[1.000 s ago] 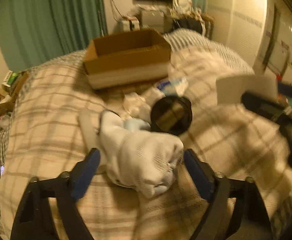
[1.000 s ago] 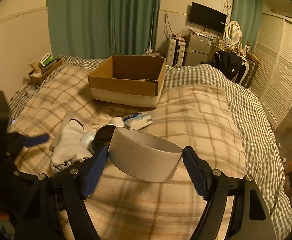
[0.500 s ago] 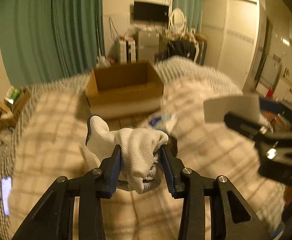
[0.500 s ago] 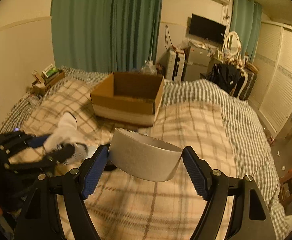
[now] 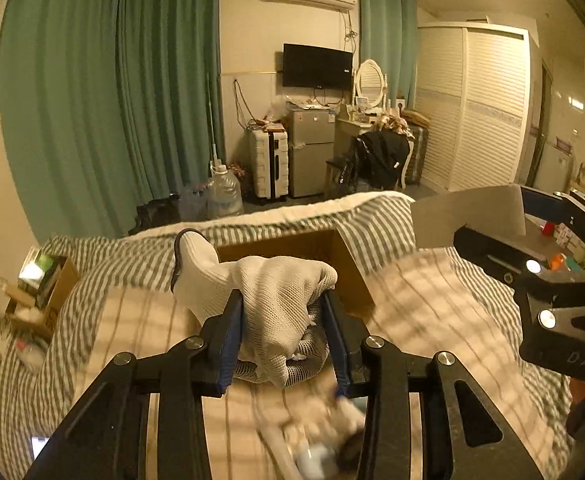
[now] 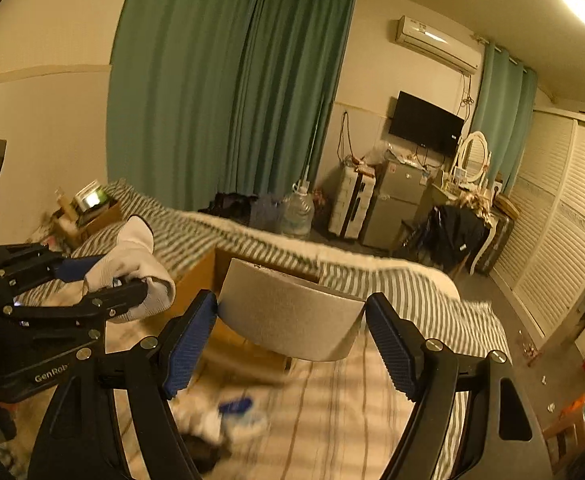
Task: Organize objects
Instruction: 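Carry sock and tape roll over the cardboard box and open both grippers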
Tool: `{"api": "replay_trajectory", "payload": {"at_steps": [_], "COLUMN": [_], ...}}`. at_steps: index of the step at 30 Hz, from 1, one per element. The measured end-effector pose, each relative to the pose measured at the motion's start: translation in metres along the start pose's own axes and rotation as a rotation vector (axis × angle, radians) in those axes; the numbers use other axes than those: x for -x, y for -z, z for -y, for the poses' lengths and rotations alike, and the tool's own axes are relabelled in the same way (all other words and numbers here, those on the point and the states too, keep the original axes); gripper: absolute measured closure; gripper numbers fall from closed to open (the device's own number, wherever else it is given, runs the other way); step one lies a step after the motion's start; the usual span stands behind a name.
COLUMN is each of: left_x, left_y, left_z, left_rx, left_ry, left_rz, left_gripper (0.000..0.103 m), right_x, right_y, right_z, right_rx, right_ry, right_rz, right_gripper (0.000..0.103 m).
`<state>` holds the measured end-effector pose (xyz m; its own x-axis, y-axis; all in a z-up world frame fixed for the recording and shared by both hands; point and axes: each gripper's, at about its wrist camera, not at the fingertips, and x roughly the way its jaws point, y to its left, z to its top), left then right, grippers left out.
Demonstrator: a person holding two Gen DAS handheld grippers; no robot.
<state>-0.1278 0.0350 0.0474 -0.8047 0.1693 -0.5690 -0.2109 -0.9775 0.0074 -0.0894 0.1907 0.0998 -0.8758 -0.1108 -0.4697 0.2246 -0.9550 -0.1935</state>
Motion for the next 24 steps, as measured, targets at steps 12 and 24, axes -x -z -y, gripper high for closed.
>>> {"api": "replay_trajectory", "payload": {"at_steps": [12,24], "left_x": [-0.143,-0.176], "left_y": [-0.024,0.001], "left_z": [-0.031,-0.032], "left_rx": [-0.015,-0.033], "left_ry": [-0.068,-0.049], "left_rz": [-0.106,-0.180], "left_gripper": [0.064,0.049], "right_x": [-0.162,-0.208], "right_y": [-0.024,0.010], "right_z": [0.014,0.015], "right_rx": [-0.049,-0.105], "right_ry": [-0.073,-0.143], "right_rz": [-0.124,-0.186], "right_gripper": [0.027,0.013]}}
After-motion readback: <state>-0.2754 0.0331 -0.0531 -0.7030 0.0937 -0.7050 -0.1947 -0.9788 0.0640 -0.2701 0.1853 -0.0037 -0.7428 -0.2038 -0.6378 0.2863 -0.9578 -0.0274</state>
